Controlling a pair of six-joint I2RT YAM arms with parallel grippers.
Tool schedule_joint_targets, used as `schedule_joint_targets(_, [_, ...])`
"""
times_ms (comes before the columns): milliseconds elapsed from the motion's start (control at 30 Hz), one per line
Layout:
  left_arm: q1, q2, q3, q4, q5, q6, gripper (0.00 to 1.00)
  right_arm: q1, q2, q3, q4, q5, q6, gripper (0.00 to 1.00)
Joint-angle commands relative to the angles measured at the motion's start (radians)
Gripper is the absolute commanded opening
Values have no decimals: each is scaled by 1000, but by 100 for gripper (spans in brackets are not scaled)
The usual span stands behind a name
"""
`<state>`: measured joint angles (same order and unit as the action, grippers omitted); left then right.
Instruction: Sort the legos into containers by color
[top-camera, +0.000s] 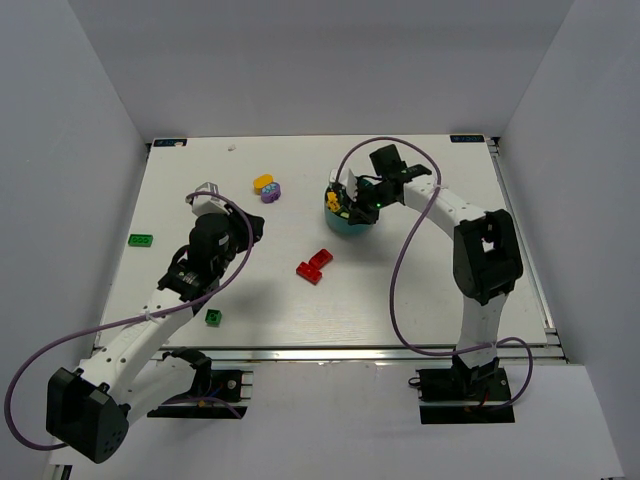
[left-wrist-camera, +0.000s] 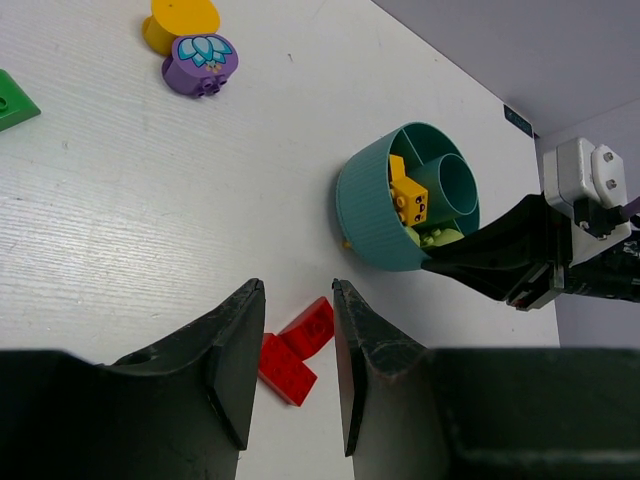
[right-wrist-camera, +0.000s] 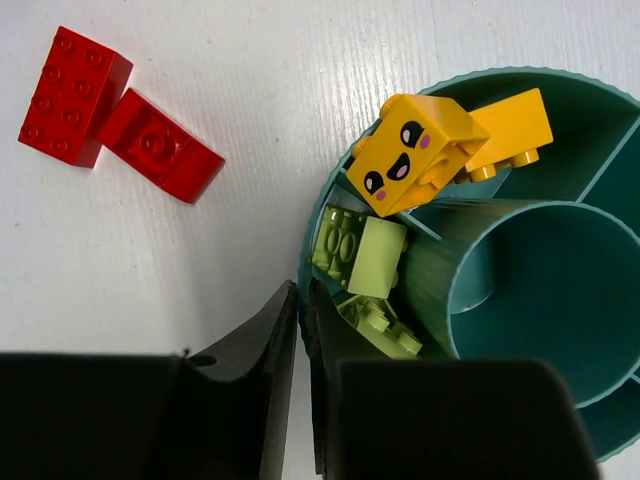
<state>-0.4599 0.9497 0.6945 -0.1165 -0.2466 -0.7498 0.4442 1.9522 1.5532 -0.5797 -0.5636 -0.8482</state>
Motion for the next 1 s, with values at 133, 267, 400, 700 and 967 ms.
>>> schedule_joint_targets(133, [4, -3, -4, 43, 15, -6, 44, -41, -85, -19, -25, -2, -14, 16])
schedule_joint_targets(267, [4, 14, 0, 52, 21, -3, 44, -55, -105, -25, -42, -27, -40, 32])
schedule_joint_targets(400, [4, 50, 22, 64, 32, 7, 47, -61, -145, -42, -62, -76, -89, 49])
schedule_joint_targets(700, [76, 283, 259, -41, 75, 82, 71, -70, -206, -10, -78, -145, -100, 56])
schedule_joint_targets(967, [268, 713, 675, -293, 233, 113, 74, -107, -289, -101, 182, -131, 118, 89])
